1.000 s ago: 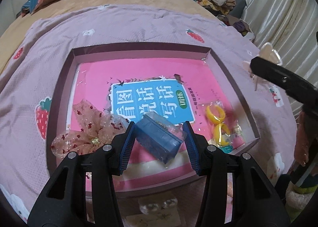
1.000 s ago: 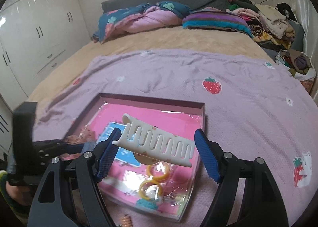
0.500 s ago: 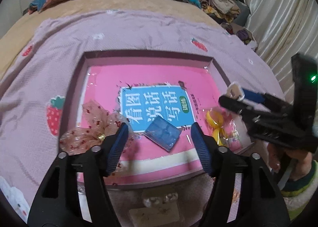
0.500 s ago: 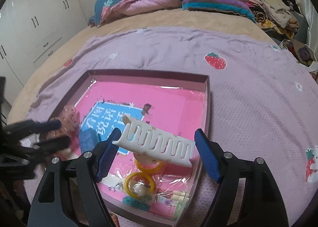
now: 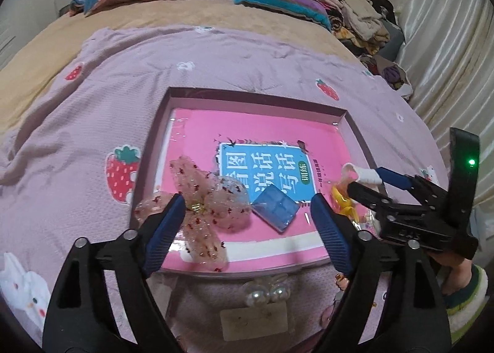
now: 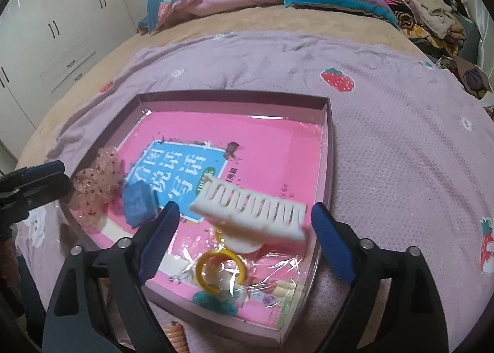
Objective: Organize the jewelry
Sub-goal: 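Open the right tool to drop the white claw clip into the tray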
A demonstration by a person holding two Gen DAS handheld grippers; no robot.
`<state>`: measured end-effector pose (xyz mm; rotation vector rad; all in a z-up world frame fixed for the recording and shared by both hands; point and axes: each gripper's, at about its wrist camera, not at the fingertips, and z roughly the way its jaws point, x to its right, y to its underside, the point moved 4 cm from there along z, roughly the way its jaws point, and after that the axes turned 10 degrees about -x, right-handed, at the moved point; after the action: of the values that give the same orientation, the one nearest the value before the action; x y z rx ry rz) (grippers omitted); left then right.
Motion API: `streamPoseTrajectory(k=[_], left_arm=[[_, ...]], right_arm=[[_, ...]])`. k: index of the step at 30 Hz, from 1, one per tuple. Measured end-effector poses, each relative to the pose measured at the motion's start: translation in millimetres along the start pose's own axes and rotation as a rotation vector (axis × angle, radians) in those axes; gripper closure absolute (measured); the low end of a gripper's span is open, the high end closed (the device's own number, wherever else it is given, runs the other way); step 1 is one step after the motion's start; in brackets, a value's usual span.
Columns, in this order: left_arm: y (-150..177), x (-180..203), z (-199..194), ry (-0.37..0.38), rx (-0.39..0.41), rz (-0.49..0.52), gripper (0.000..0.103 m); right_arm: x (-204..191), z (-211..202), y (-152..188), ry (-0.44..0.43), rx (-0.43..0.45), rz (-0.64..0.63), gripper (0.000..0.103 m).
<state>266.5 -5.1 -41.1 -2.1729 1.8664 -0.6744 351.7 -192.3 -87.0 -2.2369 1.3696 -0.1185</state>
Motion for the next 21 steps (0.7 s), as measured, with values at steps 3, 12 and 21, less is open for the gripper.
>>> streamPoseTrajectory(k=[3, 12, 21], left_arm=[[1, -2, -5, -0.001, 0.008, -0.016, 0.019], [5, 0, -21, -0.027, 0.031, -0.032, 0.010], [10, 2, -50, -0.040, 0.075, -0.034, 0.010]], right_arm=[[0, -8, -1, -0.008, 0.019, 0.010, 0.009], [5, -37, -2, 0.001, 0.087, 0.032, 0.006], [-5, -75, 3, 0.029, 0.169, -0.009, 0.006]])
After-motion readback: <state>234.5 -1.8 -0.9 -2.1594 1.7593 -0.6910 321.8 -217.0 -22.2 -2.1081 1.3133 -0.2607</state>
